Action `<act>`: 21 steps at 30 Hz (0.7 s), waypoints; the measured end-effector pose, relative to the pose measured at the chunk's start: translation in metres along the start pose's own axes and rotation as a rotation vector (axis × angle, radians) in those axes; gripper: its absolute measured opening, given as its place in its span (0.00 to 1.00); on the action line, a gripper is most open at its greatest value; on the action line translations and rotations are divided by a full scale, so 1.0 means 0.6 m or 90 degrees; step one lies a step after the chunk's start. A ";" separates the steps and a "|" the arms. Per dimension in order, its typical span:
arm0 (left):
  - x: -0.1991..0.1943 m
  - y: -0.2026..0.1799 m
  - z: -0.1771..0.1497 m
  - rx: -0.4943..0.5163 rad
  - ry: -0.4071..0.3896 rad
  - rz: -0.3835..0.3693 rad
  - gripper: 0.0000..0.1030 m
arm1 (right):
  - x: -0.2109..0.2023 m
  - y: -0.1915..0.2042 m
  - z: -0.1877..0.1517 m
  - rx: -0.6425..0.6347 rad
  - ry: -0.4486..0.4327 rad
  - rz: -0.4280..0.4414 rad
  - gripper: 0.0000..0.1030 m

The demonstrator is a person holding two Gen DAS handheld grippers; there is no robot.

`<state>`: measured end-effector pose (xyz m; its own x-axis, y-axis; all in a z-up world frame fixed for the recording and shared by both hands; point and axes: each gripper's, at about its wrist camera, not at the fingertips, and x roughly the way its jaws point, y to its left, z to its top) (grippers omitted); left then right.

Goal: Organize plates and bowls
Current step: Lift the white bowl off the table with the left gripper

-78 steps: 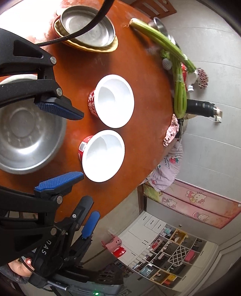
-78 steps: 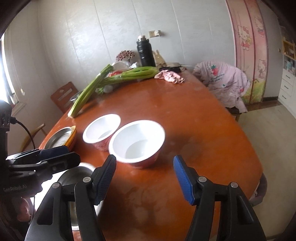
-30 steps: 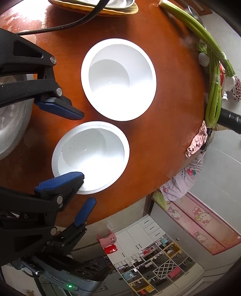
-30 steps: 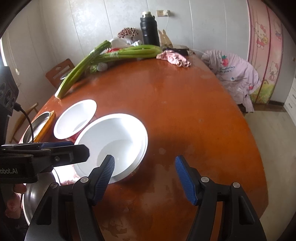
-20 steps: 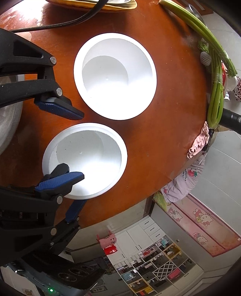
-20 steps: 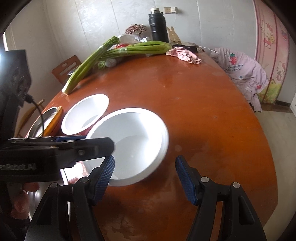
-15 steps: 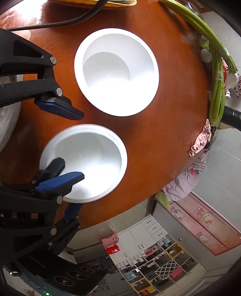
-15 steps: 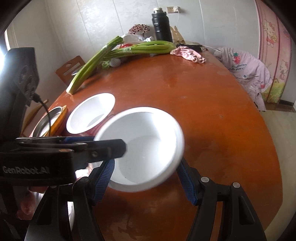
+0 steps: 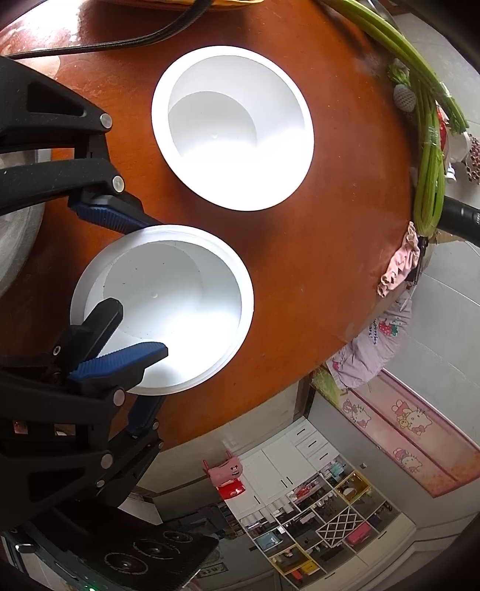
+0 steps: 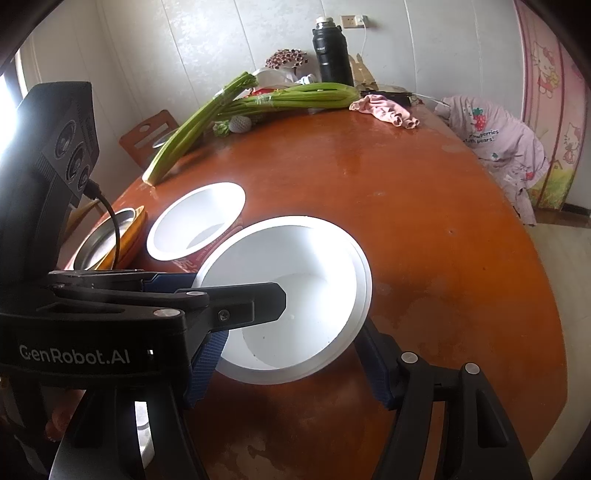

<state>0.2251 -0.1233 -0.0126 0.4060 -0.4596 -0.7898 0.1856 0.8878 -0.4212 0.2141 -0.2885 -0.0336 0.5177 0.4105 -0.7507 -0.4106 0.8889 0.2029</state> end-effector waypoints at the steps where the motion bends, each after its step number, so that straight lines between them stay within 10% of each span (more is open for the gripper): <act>1: -0.004 0.000 0.000 0.001 -0.003 -0.005 0.55 | -0.004 0.001 0.000 0.000 -0.003 0.000 0.68; 21: -0.113 0.015 -0.036 0.006 -0.086 -0.016 0.55 | -0.073 0.085 0.001 -0.052 -0.057 0.005 0.68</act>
<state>0.1798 -0.0845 0.0273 0.5180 -0.4745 -0.7117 0.2055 0.8767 -0.4350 0.1709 -0.2608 0.0103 0.5777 0.4372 -0.6893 -0.4726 0.8677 0.1542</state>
